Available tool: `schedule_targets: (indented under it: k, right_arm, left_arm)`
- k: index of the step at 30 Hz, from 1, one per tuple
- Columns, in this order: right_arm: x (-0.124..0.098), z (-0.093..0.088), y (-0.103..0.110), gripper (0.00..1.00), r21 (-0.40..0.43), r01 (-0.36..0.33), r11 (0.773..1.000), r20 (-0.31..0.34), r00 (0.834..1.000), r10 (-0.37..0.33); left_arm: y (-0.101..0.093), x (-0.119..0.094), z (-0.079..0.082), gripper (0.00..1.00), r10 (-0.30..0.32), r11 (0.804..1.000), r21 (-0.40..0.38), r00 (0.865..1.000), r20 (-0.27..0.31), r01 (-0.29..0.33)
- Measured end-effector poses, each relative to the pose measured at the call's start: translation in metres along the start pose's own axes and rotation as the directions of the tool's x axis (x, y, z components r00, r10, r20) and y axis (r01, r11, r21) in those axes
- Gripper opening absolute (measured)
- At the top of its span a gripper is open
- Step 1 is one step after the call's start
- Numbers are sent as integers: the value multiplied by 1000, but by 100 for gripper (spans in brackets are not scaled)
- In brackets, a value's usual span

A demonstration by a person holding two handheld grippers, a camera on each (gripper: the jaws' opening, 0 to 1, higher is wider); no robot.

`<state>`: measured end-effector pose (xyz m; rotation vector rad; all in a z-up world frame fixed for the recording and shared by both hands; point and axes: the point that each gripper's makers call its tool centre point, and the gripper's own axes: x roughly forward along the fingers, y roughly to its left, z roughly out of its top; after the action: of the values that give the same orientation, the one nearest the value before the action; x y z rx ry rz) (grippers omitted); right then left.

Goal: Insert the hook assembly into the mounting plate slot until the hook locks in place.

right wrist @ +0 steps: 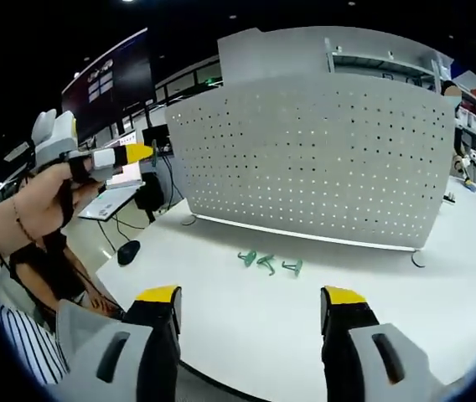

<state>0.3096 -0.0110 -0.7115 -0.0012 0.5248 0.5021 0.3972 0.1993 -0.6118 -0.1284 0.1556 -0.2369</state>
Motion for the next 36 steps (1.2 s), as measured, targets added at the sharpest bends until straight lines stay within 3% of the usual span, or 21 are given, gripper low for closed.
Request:
schedule_targets:
  k: [4, 16, 21, 36]
  right_arm:
    - [-3, -5, -1, 66, 3, 3, 1000, -7, 1000, -3]
    - [-8, -25, 4, 68, 22, -7, 1000, -64, 998, 9]
    - [-9, -28, 5, 68, 33, -6, 999, -70, 998, 8]
    - [-11, -44, 3, 68, 77, 0, 997, -102, 995, 7]
  left_arm:
    - [-1, 3, 8, 1, -10, 1000, 9, 999, 45, 10]
    - [4, 30, 20, 1, 31, 998, 55, 995, 95, -36]
    - [2, 45, 31, 1, 35, 991, 119, 989, 141, -53]
    - [-5, 85, 40, 2, 32, 989, 136, 986, 162, -54]
